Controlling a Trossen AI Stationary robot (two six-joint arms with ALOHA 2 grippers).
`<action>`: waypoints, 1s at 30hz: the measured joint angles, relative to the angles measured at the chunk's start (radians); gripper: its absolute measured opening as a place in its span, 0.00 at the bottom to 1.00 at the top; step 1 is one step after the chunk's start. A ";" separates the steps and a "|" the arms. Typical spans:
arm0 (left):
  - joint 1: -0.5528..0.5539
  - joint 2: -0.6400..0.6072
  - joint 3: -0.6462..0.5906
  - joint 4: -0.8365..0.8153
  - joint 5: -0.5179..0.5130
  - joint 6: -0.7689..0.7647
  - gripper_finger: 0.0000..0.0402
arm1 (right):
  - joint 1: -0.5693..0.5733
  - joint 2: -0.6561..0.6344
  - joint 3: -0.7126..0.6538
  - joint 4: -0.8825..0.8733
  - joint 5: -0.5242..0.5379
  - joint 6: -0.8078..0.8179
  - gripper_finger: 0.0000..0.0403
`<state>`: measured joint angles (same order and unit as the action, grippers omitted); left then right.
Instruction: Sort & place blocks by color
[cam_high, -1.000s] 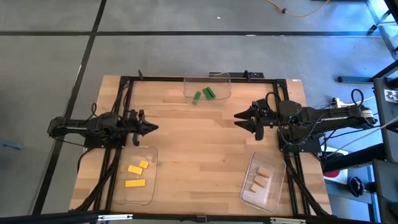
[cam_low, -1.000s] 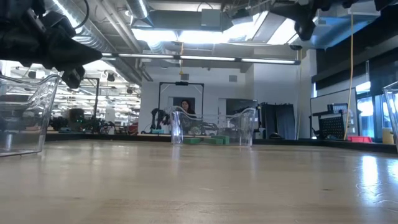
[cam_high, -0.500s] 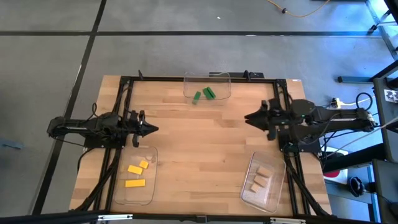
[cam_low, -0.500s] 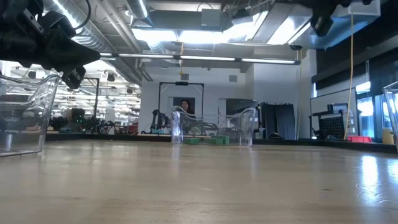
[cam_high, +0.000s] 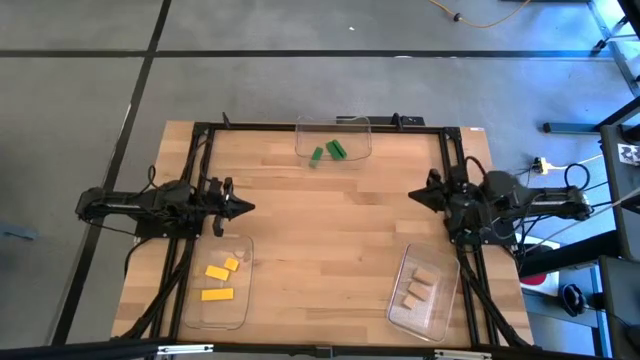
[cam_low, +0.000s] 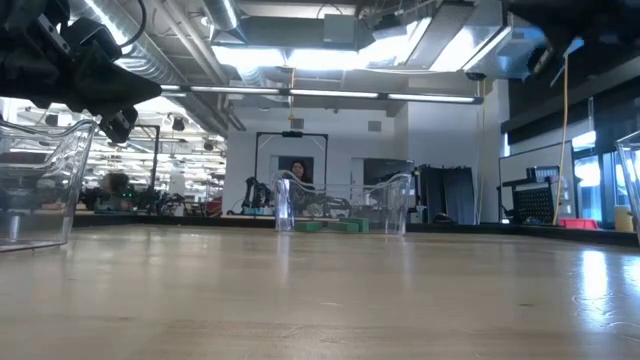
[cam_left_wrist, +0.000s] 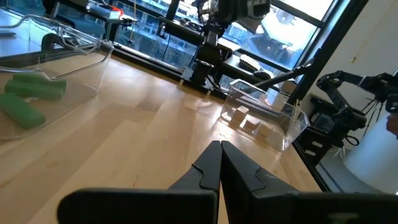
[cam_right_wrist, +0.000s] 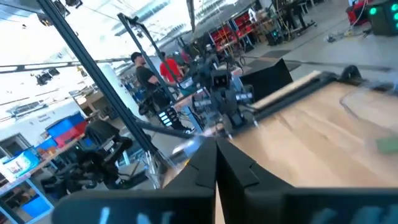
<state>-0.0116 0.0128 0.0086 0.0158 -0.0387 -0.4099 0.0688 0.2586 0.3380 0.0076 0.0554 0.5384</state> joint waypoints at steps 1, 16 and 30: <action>0.000 0.000 0.000 0.000 0.000 0.000 0.00 | 0.002 -0.008 -0.032 0.028 0.002 0.004 0.00; 0.000 0.000 0.000 0.000 -0.001 0.000 0.00 | 0.006 -0.079 -0.306 0.238 -0.003 -0.025 0.00; 0.000 0.000 0.000 0.000 -0.002 0.000 0.00 | 0.005 -0.059 -0.324 0.039 0.134 -0.298 0.04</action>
<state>-0.0120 0.0128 0.0086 0.0155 -0.0407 -0.4099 0.0742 0.1994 0.0135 0.0466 0.1898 0.2409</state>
